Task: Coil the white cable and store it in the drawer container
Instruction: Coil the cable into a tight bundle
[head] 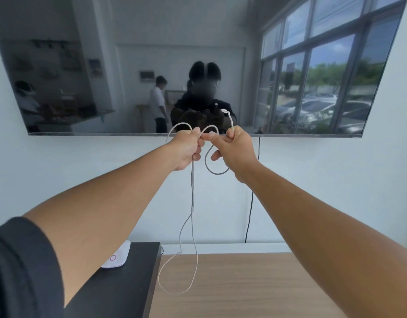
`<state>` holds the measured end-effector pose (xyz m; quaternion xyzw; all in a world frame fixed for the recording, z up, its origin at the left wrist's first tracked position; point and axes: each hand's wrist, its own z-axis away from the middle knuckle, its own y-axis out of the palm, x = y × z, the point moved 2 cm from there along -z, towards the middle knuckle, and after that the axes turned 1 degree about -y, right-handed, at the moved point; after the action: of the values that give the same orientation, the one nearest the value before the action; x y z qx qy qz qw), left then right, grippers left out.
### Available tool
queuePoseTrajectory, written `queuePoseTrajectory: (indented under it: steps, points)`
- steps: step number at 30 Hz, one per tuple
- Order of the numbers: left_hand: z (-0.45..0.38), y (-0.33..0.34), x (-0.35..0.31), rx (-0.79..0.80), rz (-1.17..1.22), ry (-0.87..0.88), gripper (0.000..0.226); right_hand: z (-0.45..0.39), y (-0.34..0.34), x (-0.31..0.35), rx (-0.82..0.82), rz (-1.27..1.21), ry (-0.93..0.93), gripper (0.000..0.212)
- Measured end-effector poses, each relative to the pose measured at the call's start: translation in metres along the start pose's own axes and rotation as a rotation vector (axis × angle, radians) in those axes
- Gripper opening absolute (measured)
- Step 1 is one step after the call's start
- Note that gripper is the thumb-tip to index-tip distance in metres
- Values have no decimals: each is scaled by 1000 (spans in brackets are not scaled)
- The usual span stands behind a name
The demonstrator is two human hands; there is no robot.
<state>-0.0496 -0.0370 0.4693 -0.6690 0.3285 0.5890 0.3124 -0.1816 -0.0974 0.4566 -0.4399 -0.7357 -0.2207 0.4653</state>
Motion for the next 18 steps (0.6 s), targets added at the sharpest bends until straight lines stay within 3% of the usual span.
queuePoseTrajectory:
  steps: [5, 8, 13, 18]
  points:
    - [1, 4, -1, 104, -122, 31, 39, -10, -2, 12, -120, -29, 37, 45]
    - [3, 5, -1, 79, -148, 76, 40, -13, -1, 13, -226, 74, 73, 47]
    - [9, 5, -1, 110, -138, 143, 41, -18, 4, 16, -188, -36, 117, 50]
    - [17, -6, 30, 144, -133, 155, 39, -36, -19, 56, -285, -84, 14, 40]
